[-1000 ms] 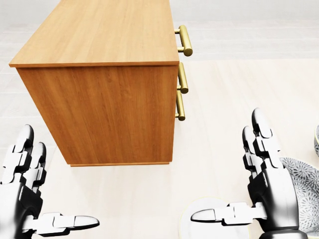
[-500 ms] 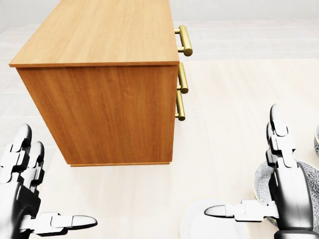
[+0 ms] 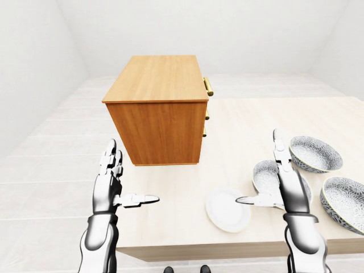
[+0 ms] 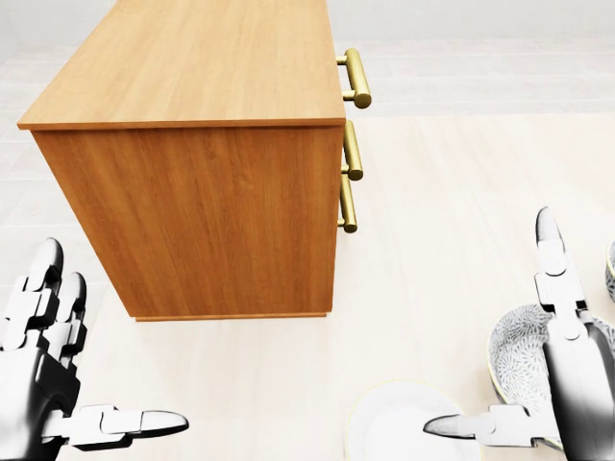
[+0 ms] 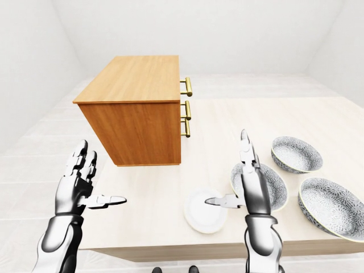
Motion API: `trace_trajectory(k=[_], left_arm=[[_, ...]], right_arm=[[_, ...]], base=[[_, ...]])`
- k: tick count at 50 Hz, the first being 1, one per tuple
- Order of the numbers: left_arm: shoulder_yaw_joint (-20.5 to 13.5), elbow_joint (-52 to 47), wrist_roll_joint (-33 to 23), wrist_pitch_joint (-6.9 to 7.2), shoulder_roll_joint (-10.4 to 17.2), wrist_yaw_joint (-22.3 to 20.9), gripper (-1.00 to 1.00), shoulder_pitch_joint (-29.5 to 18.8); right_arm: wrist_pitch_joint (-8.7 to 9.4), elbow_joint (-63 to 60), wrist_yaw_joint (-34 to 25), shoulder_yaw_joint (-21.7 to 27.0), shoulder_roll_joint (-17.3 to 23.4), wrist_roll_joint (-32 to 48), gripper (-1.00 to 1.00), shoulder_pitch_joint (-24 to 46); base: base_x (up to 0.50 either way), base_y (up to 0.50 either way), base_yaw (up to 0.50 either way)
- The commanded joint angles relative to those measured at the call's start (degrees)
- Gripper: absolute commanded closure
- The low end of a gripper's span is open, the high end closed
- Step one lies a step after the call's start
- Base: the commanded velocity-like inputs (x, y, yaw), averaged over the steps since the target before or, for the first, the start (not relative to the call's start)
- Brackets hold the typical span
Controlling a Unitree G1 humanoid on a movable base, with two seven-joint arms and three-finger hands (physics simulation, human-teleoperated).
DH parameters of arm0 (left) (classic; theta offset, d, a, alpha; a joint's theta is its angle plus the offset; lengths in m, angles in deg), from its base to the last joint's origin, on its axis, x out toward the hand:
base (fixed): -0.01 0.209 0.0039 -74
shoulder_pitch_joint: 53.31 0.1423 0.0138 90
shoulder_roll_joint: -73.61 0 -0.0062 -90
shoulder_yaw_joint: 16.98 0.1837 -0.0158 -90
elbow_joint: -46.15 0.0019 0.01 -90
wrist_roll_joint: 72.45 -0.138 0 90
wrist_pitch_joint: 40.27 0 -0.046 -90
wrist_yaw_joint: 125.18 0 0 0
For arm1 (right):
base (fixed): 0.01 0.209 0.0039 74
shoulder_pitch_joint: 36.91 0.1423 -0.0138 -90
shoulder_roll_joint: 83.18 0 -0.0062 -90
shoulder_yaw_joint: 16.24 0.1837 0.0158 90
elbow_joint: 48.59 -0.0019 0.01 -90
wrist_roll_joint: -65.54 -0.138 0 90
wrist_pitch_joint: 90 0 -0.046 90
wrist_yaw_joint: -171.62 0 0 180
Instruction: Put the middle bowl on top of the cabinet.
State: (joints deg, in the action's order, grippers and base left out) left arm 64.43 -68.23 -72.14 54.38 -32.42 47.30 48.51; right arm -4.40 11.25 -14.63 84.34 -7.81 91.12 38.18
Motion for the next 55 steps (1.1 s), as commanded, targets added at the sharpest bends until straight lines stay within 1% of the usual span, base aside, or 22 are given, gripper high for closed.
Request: trace_trajectory(k=[1,3,7,8,9,17,20,23,27,30,32,34,38,40,42,44,47,49,51,52,54,55], left_arm=[[0.25,1.27,-0.19,-1.13,-0.01,0.27,-1.0,-0.19],[0.26,1.66,-0.14,-1.61,0.0,0.25,-1.0,-0.17],[-0.17,0.74,0.49,-0.44,0.24,0.26,-1.0,-0.51],[-0.19,0.71,0.54,-0.46,0.22,0.27,-1.0,-0.47],[-0.21,1.06,0.63,-1.07,0.07,0.29,-1.0,-0.31],[-0.18,2.37,0.51,-1.46,0.27,0.58,-1.0,-1.01],[-0.22,2.14,0.63,-1.09,0.33,0.68,-1.0,-1.14],[-0.37,1.82,0.88,-0.64,0.41,0.78,-1.0,-1.4],[-0.42,0.85,1.02,-0.04,0.45,0.79,-1.0,-1.25],[-0.45,0.61,1.3,-0.23,0.36,0.54,-1.0,-0.83],[-0.26,1.83,0.99,-1.63,0.24,0.4,-1.0,-0.48],[-0.55,2.45,1.18,-1.61,0.39,0.4,-1.0,-0.91],[-0.88,2.09,1.48,-0.75,0.54,0.46,-1.0,-1.25],[-0.63,1.39,1.58,-1.17,0.31,0.13,-1.0,-0.32],[-0.2,-0.18,1.42,-0.86,0.12,-0.09,-1.0,0.61],[-0.18,-0.17,1.37,-1.09,0.05,-0.16,-1.0,0.75],[-0.4,-0.38,1.54,-0.59,0.08,-0.19,-1.0,0.39],[-0.32,0.0,1.49,-0.62,0.01,-0.19,-1.0,0.17],[0.22,0.56,0.89,-1.33,-0.18,-0.08,-1.0,0.37],[0.34,0.45,0.75,-1.33,-0.2,0.01,-1.0,0.43],[0.37,0.16,0.79,-1.16,-0.16,0.01,-1.0,0.51],[0.18,-0.56,1.1,-0.45,-0.03,-0.08,-1.0,0.47]], right_arm=[[-0.6,-0.93,-1.04,1.7,-0.41,7.09,-1.0,-2.23],[-0.6,-1.17,-1.6,1.9,-0.51,7.79,-1.0,-2.75],[-0.6,-0.66,-1.57,2.58,-0.66,11.25,-1.0,-3.2],[-0.6,-0.49,-1.62,2.66,-0.78,11.89,-1.0,-3.29],[-0.6,-0.04,-1.3,2.62,-0.6,13.66,-1.0,-3.72],[-0.6,-1.23,-2.96,3.86,-0.94,17.26,-1.0,-3.48],[-0.6,-1.07,-0.91,4.76,-0.99,20.36,-1.0,-2.91],[-0.6,-1.01,-2.59,4.5,-1.09,21.11,-1.0,-3.92],[-0.6,0.38,-1.36,4.54,-1.1,24.85,-1.0,-3.88],[-0.6,0.98,-0.97,4.52,-1.07,26.0,-1.0,-4.1],[-0.6,0.77,-0.73,4.93,-1.16,26.54,-1.0,-4.18],[-0.6,0.74,-0.85,5.32,-1.16,26.67,-1.0,-4.35],[-0.6,1.67,-0.75,5.82,-1.0,27.48,-1.0,-3.65],[-0.6,3.22,-1.15,6.18,-0.53,27.81,-1.0,-1.91],[-0.6,4.7,-0.89,6.51,0.12,28.8,-1.0,-0.61],[-0.6,4.82,-0.77,6.45,0.24,29.05,-1.0,-0.7],[-0.6,5.27,-0.54,6.2,0.53,30.75,-1.0,-1.3],[-0.6,5.87,-0.23,6.1,0.77,32.33,-1.0,-1.65],[-0.6,6.65,0.34,5.92,0.88,33.45,-1.0,-1.83],[-0.6,7.0,0.44,5.81,0.92,34.17,-1.0,-1.87],[-0.6,7.53,1.22,5.68,1.02,35.55,-1.0,-2.03],[-0.6,7.37,1.22,5.6,1.08,36.2,-1.0,-2.34]], base=[[0.0,0.0,0.0],[0.0,0.0,0.0],[0.0,0.0,0.0],[0.0,0.0,0.0],[0.0,0.0,0.0],[0.0,0.0,0.0],[0.0,0.0,0.0],[0.0,0.0,0.0],[0.0,0.0,0.0],[0.0,0.0,0.0],[0.0,0.0,0.0],[0.0,0.0,0.0],[0.0,0.0,0.0],[0.0,0.0,0.0],[0.0,0.0,0.0],[0.0,0.0,0.0],[0.0,0.0,0.0],[0.0,0.0,0.0],[0.0,0.0,0.0],[0.0,0.0,0.0],[0.0,0.0,0.0],[0.0,0.0,0.0]])
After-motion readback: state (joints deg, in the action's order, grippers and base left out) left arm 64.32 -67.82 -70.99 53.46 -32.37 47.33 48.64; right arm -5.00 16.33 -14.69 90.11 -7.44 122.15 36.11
